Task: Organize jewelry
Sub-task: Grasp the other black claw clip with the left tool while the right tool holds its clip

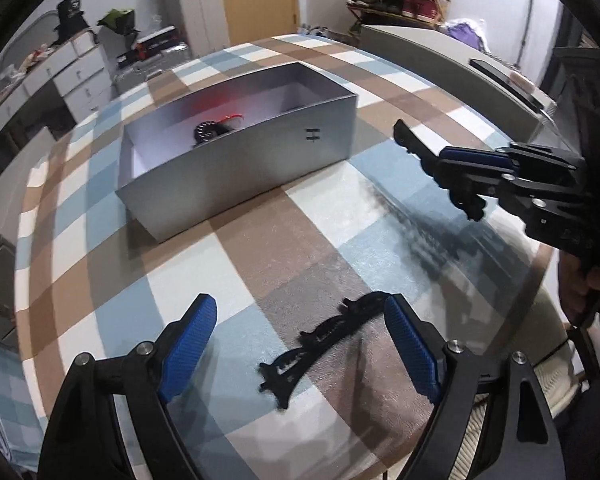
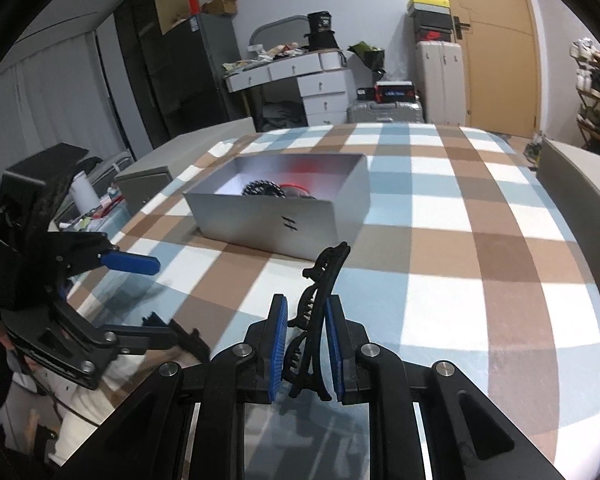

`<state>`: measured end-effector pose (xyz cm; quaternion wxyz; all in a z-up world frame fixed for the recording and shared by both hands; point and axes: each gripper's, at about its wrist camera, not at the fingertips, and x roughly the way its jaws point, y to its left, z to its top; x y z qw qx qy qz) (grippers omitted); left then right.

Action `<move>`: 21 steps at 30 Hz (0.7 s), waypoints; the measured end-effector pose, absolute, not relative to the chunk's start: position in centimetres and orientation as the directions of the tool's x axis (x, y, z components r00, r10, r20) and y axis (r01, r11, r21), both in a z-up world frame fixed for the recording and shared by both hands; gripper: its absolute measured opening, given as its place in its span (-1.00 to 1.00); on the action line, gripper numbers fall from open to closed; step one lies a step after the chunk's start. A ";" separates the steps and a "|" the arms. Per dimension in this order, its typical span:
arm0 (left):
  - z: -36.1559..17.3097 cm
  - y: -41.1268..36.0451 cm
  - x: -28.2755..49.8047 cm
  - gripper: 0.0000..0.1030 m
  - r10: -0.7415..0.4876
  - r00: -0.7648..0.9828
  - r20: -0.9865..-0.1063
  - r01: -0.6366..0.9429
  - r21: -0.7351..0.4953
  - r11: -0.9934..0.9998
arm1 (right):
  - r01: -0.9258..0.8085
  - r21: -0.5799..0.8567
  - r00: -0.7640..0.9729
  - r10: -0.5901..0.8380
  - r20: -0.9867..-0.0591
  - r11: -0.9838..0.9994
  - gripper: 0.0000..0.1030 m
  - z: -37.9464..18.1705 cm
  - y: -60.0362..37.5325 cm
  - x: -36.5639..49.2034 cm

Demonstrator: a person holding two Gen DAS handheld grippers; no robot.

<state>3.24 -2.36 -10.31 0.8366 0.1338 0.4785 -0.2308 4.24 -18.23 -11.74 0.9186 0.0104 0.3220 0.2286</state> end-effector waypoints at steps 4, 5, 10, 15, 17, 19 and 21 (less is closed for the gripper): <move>-11.2 -2.6 3.1 0.15 -0.272 0.372 -0.888 0.552 -0.024 0.834 | -0.399 0.172 0.692 0.418 -0.588 0.901 -0.64 -11.9 -18.8 4.1; -11.4 -2.6 3.2 0.02 -0.276 0.360 -0.892 0.558 -0.031 0.829 | -0.398 0.171 0.694 0.417 -0.587 0.901 -0.64 -11.9 -18.9 4.0; -11.7 -3.0 2.8 -0.34 -0.270 0.330 -0.905 0.576 -0.034 0.817 | -0.402 0.164 0.698 0.417 -0.582 0.901 -0.64 -11.7 -18.8 3.8; -11.5 -3.1 3.0 -0.72 -0.236 0.303 -0.923 0.552 -0.032 0.833 | -0.408 0.162 0.697 0.421 -0.580 0.899 -0.64 -11.6 -18.5 3.8; -11.5 -3.2 2.9 -0.73 -0.234 0.306 -0.923 0.546 -0.031 0.837 | -0.412 0.162 0.698 0.425 -0.577 0.897 -0.64 -11.5 -18.3 3.7; -11.5 -3.2 2.7 -0.73 -0.228 0.318 -0.920 0.537 -0.024 0.843 | -0.416 0.157 0.702 0.426 -0.570 0.896 -0.64 -11.4 -18.2 3.6; -11.2 -3.1 2.6 -0.73 -0.240 0.329 -0.913 0.528 -0.032 0.849 | -0.420 0.156 0.704 0.429 -0.566 0.894 -0.64 -11.3 -18.1 3.6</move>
